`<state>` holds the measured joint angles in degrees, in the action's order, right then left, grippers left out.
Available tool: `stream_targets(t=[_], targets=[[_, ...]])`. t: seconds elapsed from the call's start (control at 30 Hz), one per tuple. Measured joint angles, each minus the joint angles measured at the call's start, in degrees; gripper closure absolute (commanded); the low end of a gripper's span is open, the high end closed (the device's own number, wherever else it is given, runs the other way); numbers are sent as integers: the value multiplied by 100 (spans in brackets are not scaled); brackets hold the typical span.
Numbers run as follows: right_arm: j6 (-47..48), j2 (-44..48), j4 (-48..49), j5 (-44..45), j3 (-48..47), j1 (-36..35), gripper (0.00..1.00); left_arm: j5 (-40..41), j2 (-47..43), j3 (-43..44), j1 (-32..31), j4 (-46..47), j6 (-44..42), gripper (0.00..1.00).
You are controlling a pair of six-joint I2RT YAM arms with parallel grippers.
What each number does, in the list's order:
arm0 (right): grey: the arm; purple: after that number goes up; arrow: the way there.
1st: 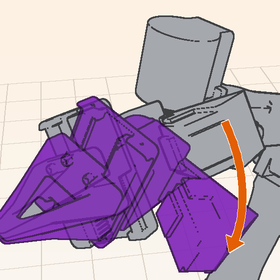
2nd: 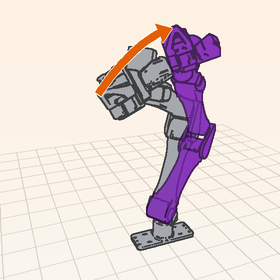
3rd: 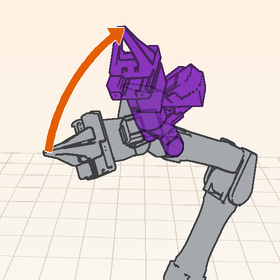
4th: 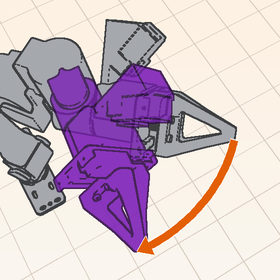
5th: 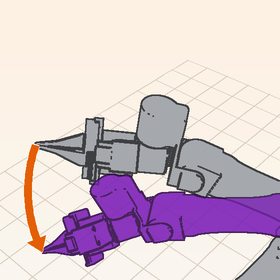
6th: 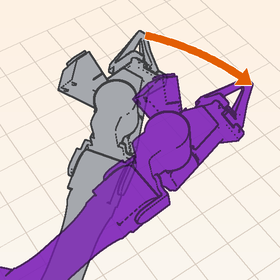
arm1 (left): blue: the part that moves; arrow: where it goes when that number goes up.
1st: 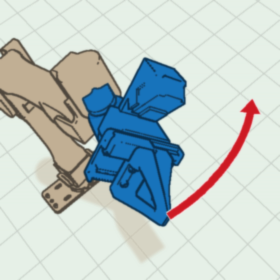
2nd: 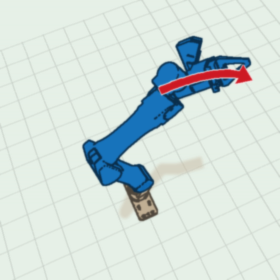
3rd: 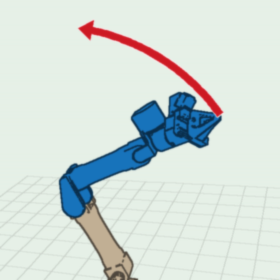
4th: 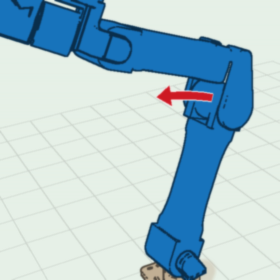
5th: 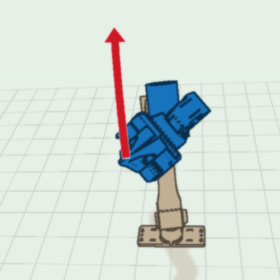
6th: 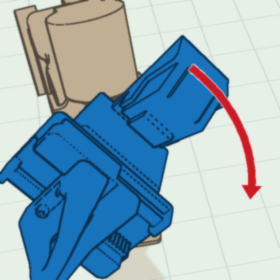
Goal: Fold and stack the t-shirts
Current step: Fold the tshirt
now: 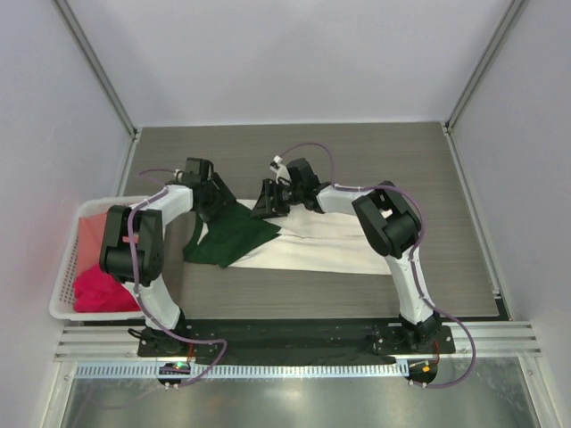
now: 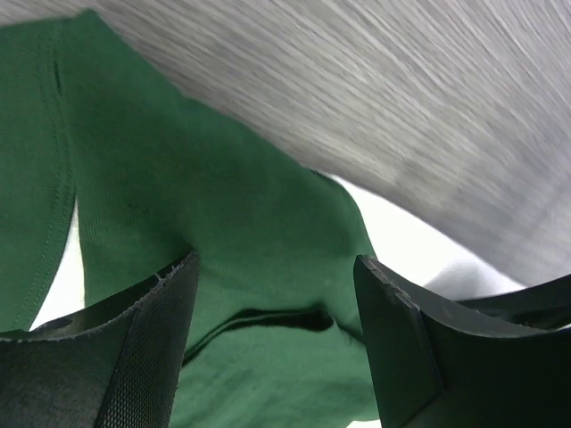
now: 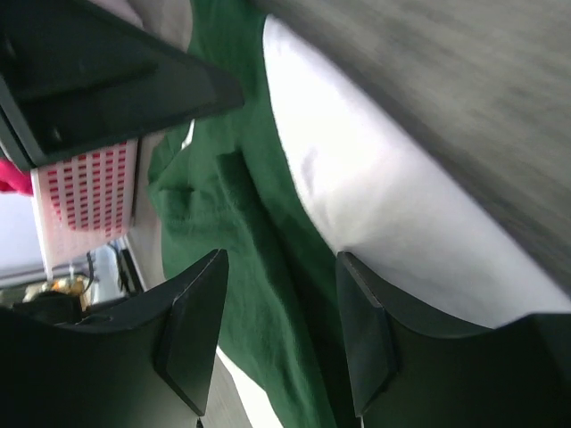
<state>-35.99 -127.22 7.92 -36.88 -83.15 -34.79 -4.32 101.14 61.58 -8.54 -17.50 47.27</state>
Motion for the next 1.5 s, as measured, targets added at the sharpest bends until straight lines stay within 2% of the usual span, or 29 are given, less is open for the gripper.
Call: stream_targets(t=[0.2,0.63,0.87,0.93,1.07,1.13,1.37,1.5], targets=[[-105,-166,350,-518,129,-68,44,83,374,507,46,-393,83,29],[-474,232,1788,-1696,1550,-59,49,481,684,938,31,-654,9,29],[-44,1165,1633,-2041,2520,-173,50,501,715,981,31,-675,-59,29],[269,1602,1314,-2024,2820,-219,50,505,715,984,31,-671,-85,29],[872,2409,568,-1845,3287,-273,39,555,715,984,31,-647,-120,29],[1043,2638,267,-1659,3368,-291,37,586,715,984,31,-638,-125,29],[1322,2708,-378,-601,3058,-345,35,621,691,960,31,-623,-157,29],[1661,2708,-675,188,2623,-638,36,656,590,833,31,-577,-197,28]])
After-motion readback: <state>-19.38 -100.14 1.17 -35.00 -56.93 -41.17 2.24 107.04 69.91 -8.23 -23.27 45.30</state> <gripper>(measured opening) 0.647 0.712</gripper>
